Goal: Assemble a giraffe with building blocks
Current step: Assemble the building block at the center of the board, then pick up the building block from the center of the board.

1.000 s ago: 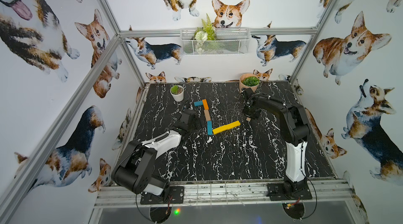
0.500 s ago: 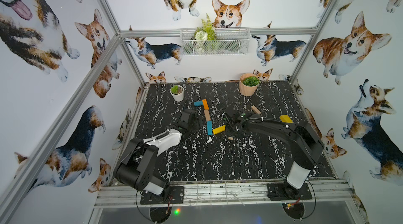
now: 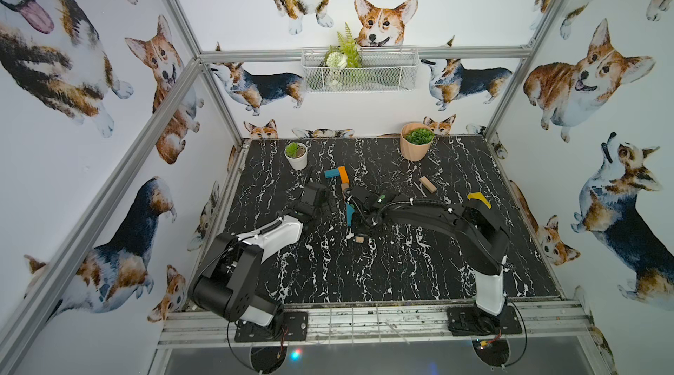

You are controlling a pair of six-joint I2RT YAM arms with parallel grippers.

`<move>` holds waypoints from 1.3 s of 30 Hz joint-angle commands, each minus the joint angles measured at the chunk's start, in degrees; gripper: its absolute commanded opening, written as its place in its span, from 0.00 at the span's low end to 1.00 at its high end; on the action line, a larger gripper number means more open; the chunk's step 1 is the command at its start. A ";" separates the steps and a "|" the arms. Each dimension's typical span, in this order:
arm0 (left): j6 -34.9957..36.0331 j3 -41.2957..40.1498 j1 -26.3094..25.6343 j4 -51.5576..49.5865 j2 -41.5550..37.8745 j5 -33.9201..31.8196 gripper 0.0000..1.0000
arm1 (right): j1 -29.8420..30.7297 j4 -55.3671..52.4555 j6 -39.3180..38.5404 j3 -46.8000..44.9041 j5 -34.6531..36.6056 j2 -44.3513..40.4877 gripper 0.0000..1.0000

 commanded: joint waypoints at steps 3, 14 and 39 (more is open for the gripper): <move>-0.32 0.38 0.14 -0.12 -0.13 -1.11 1.00 | 0.70 -2.80 4.17 1.93 -0.72 1.52 0.29; -0.18 0.43 0.15 0.08 -0.49 0.03 1.00 | 0.70 -3.24 4.79 4.93 -3.27 6.33 0.30; 3.50 -2.30 -0.09 9.45 -1.27 11.34 1.00 | -27.99 -0.73 -18.23 -4.22 -10.19 -8.24 0.62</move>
